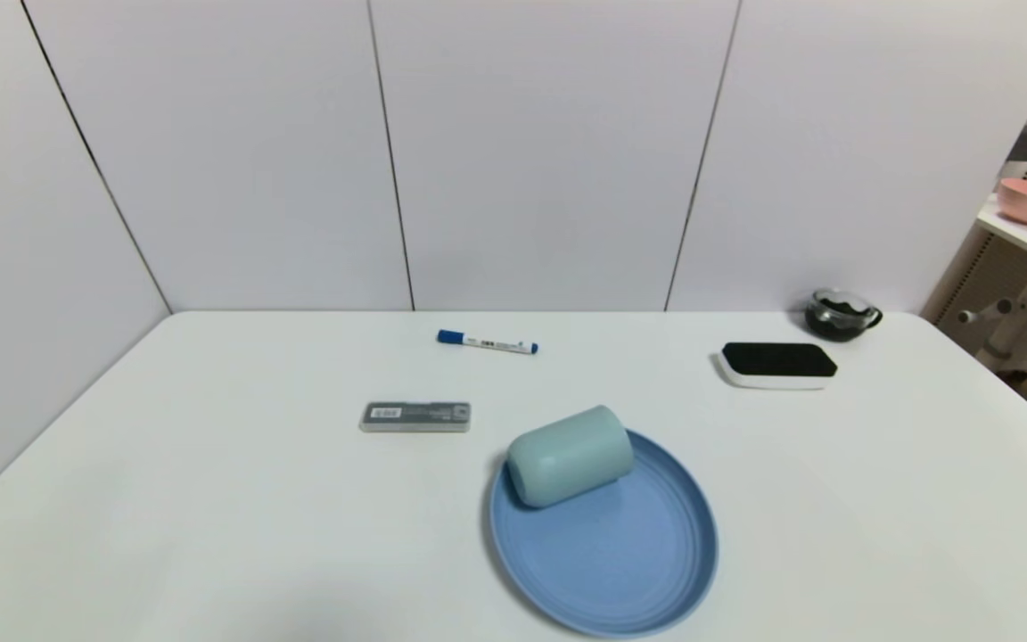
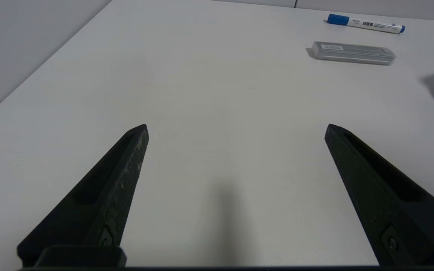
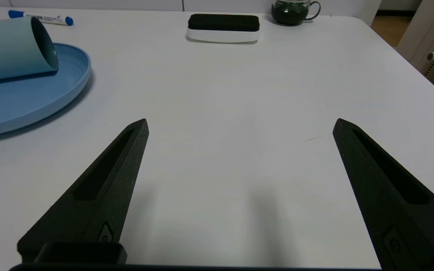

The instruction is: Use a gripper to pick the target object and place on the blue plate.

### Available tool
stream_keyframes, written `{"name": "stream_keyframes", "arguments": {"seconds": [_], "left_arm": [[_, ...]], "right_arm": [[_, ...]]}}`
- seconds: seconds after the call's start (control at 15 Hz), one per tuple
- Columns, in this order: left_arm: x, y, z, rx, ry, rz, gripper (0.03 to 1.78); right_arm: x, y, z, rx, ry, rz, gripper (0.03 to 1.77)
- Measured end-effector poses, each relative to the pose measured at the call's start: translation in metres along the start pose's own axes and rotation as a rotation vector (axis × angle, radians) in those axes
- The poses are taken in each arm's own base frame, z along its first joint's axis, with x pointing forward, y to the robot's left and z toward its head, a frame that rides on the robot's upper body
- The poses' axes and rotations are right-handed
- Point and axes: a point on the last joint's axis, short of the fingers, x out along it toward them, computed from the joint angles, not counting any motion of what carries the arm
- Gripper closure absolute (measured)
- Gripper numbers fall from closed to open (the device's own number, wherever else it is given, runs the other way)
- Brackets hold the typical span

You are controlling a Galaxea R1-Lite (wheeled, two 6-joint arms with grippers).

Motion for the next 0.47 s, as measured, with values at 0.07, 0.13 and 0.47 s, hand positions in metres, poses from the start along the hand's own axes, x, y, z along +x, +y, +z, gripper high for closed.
{"name": "stream_keyframes", "arguments": {"seconds": [0.07,0.13,0.47], "left_arm": [[0.0,0.0,0.0,0.0,0.0,0.0,0.12],[0.0,0.0,0.0,0.0,0.0,0.0,0.12],[0.0,0.0,0.0,0.0,0.0,0.001,0.12]], "right_arm": [[-0.0001,0.0,0.0,-0.002,-0.001,0.0,0.11],[-0.0001,0.0,0.0,-0.002,-0.001,0.001,0.11],[-0.0001,0.0001,-0.0002,-0.001,0.0,0.002,0.11]]}}
